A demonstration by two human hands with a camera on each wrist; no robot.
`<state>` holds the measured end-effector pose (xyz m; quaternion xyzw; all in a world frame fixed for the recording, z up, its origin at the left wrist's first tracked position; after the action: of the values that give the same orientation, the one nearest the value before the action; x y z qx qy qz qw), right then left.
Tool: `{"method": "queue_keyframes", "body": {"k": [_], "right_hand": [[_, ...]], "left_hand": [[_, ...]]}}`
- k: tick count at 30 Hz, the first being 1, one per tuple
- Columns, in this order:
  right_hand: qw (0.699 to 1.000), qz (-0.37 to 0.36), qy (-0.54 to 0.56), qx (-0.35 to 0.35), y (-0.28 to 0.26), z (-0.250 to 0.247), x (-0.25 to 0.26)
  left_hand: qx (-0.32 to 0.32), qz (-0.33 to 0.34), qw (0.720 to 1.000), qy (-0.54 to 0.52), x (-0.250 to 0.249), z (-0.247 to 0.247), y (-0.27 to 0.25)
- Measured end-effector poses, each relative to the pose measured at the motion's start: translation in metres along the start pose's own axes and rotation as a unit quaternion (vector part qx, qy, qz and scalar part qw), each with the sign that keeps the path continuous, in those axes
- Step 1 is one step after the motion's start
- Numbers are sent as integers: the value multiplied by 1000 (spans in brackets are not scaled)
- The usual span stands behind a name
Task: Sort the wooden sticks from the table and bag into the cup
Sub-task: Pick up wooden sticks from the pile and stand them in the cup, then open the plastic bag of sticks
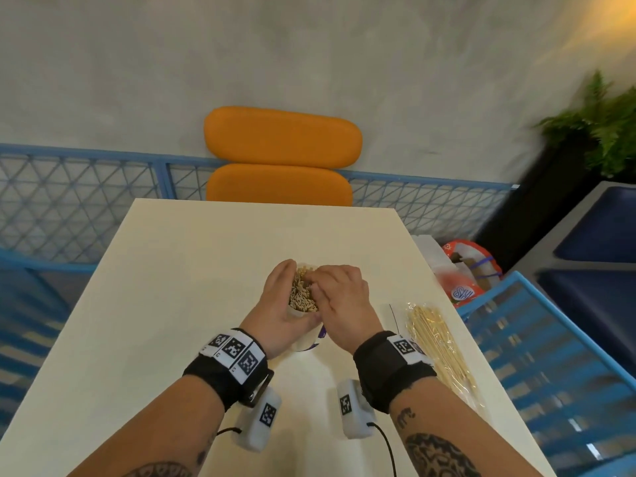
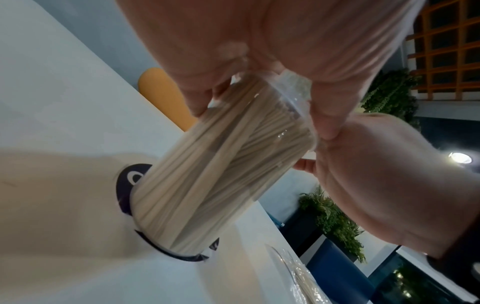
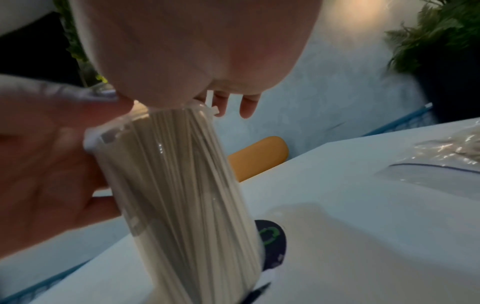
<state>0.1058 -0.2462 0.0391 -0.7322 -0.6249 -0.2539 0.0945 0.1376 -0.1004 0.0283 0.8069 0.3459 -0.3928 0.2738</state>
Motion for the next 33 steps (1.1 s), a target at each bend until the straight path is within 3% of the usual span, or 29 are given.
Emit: {"method": "queue_keyframes", "body": {"k": [5, 8, 11, 13, 15, 18, 20, 23, 26, 30, 33], "right_hand": [[999, 3, -37, 27, -17, 1, 0], [1000, 26, 2, 16, -27, -2, 0], [990, 101, 69, -73, -46, -8, -18], [973, 185, 38, -132, -60, -15, -44], [949, 299, -46, -91, -75, -23, -78], [893, 424, -147, 44, -95, -24, -124], [877, 442, -167, 86, -105, -17, -143], [887, 413, -180, 98, -115, -8, -151], [896, 379, -204, 111, -115, -10, -148], [890, 400, -190, 115, -115, -15, -146], [883, 424, -159, 124, -120, -14, -146]], "left_hand": [[1, -2, 1000, -20, -2, -1, 0], [0, 2, 1000, -8, -2, -2, 0], [5, -8, 1000, 8, 0, -3, 1], [11, -12, 1000, 19, -1, -3, 2], [5, -13, 1000, 25, -3, -2, 4], [-5, -22, 999, 25, -6, -2, 6], [9, -23, 999, 34, -8, -3, 5], [12, -37, 998, 45, -11, -5, -2], [-87, -30, 993, 68, -24, -7, -14], [-247, 40, 966, 63, -62, 1, -40], [-259, 89, 961, 45, -87, 24, -63]]}}
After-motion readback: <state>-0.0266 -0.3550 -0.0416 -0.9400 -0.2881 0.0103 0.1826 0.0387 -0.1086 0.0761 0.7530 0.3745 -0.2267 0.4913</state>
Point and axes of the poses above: each hand's wrist, its own y-axis towards the middle knuckle, its own z-axis out of the palm, x = y × z, the point moved 3 cm from there along y, towards the middle knuckle, and after that the axes turned 12 degrees about z, right-handed, at the moved point
